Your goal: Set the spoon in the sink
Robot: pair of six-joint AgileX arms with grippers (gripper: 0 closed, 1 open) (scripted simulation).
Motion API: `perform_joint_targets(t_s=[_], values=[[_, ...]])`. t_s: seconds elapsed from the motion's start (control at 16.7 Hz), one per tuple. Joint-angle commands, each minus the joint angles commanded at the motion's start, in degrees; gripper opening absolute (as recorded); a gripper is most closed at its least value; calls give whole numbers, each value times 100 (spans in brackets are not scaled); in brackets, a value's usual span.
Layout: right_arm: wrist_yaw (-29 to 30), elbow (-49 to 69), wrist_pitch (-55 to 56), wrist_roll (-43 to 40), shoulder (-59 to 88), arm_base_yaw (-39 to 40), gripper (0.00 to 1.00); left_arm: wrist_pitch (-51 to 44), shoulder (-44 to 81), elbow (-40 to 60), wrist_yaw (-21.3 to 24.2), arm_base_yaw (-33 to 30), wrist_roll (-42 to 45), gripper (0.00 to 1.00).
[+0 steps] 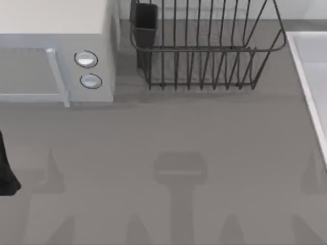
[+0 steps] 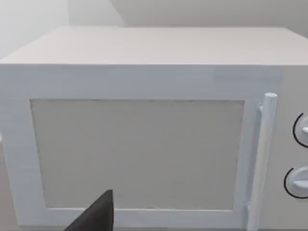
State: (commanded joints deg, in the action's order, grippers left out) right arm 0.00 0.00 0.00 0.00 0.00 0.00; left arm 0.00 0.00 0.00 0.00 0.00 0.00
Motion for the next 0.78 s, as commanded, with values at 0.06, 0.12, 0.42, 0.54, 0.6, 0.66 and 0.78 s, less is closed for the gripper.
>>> perform_joint_targets(t_s=[0.06, 0.12, 0.42, 0.54, 0.6, 0.66, 0.78], values=[[0, 0, 0, 0, 0, 0, 100, 0, 0, 0, 0, 0, 0, 100], [0, 6, -7, -3, 7, -3, 100, 0, 0, 0, 0, 0, 0, 100], [10, 743, -821, -344, 926, -333, 100, 0, 0, 0, 0, 0, 0, 100], [3, 1273, -1437, -593, 1725, -563, 100, 0, 0, 0, 0, 0, 0, 100], [-2, 1560, -1783, -730, 2211, -689, 100, 0, 0, 0, 0, 0, 0, 100], [-7, 1856, -2147, -872, 2742, -819, 100, 0, 0, 0, 0, 0, 0, 100], [-16, 2455, -2906, -1165, 3868, -1090, 100, 0, 0, 0, 0, 0, 0, 100]])
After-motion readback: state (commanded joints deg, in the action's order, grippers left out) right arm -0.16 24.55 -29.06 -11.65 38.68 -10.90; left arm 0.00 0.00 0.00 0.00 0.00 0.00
